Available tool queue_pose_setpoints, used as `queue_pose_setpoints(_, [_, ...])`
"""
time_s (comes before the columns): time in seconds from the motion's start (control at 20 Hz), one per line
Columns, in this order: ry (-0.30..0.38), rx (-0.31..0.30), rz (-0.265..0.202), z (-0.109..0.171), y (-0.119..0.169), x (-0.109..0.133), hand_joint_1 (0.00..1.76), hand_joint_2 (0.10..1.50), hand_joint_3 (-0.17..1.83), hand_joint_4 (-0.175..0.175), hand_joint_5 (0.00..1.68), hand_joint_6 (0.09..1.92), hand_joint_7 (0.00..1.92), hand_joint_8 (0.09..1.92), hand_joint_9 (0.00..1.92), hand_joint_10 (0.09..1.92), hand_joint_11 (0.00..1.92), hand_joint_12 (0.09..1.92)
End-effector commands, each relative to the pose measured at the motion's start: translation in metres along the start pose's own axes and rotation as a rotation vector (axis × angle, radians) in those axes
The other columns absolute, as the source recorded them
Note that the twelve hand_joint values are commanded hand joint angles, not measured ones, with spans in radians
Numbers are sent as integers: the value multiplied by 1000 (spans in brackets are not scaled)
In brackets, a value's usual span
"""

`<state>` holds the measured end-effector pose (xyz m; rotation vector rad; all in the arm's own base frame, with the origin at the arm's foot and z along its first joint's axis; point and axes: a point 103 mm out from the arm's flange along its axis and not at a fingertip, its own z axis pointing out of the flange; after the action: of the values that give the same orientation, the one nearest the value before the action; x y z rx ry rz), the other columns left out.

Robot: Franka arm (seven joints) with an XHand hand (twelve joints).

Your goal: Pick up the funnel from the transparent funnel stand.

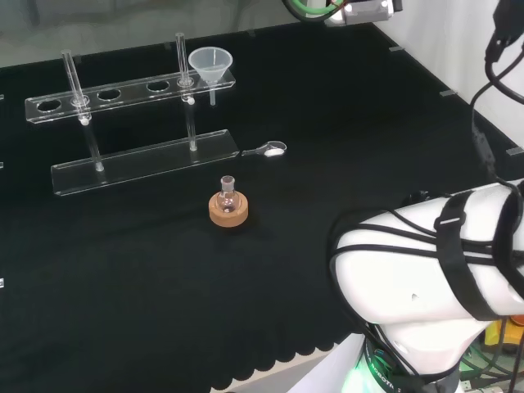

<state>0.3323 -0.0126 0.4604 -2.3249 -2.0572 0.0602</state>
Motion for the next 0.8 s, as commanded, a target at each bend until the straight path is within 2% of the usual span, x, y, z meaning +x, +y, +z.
queue_pose_setpoints(0.05, [22, 16, 18, 16, 39, 3, 0, 1302, 286, -11, 319, 87, 26, 541, 227, 639, 48, 1356])
queue_pose_setpoints(0.35, [9, 47, -1, 28, 88, 6, 25, 1286, 259, -15, 306, 87, 29, 540, 230, 640, 39, 1362])
queue_pose_setpoints(0.8, [36, 111, -46, 64, 168, -4, 69, 1259, 236, -21, 293, 87, 30, 540, 228, 644, 30, 1372])
